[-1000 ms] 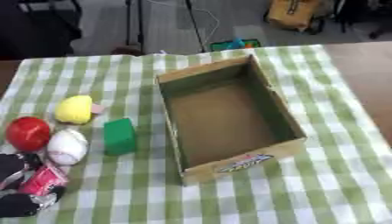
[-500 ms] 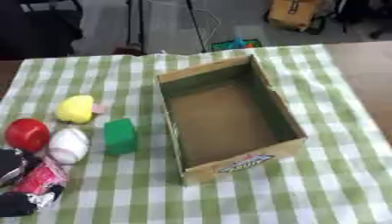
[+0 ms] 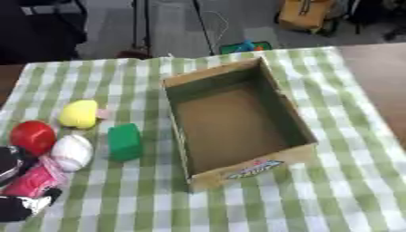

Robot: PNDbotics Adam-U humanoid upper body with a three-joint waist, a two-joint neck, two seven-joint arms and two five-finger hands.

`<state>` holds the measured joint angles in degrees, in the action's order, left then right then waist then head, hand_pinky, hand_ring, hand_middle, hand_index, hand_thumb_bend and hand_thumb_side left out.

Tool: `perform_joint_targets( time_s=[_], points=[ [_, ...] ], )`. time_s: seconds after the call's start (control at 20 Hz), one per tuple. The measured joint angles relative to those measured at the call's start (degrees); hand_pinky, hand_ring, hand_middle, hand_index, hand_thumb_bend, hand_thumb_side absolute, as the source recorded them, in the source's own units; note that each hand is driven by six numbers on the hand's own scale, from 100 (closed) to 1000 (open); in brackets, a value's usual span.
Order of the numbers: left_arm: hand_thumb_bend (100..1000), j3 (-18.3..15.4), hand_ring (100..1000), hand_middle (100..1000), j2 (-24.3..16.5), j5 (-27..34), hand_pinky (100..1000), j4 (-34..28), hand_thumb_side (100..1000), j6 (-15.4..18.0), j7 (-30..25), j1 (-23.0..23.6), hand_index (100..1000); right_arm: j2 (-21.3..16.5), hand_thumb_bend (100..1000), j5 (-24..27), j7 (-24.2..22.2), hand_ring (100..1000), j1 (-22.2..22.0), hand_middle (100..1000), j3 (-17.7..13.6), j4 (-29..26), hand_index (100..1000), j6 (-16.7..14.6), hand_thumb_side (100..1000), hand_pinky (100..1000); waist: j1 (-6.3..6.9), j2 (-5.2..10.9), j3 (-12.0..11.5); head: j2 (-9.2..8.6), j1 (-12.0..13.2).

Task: Pick up objects on the table and place them in the box.

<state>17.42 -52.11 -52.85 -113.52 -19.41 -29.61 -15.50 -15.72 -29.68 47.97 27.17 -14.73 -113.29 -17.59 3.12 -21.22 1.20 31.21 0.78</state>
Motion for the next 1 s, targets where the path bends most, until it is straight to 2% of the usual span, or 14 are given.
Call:
perform_joint_targets(
  time_s=[0.45,0.9,0.95,1.0],
  points=[
    [100,-1.12,437,479,-2.97,1.59,439,-0.26,712,2.66,1.92,-3.77,661,0.00,100,-0.01,0.00,678,-0.57,594,0.30,0.00,702,0.00,862,566,0.90,0.89,0.02,0.48,-0.03],
    [100,-2.06,423,463,-2.97,3.96,407,-0.27,712,3.45,2.65,-14.20,658,0.00,100,-0.01,-0.02,679,-1.05,594,0.63,0.00,702,0.01,859,566,1.20,1.83,0.50,0.98,0.27],
    [100,-2.06,423,463,-2.70,4.06,401,-0.28,712,3.46,2.44,-14.82,658,0.00,100,-0.01,-0.03,679,-1.06,594,0.64,0.00,702,0.01,887,566,1.21,1.87,0.50,1.00,0.31],
    [100,-2.06,416,456,-2.53,4.16,392,-0.28,713,3.49,2.22,-15.40,657,0.00,100,-0.01,-0.03,679,-1.08,594,0.65,0.00,702,0.02,859,566,1.20,1.88,0.53,1.03,0.34]
  ],
)
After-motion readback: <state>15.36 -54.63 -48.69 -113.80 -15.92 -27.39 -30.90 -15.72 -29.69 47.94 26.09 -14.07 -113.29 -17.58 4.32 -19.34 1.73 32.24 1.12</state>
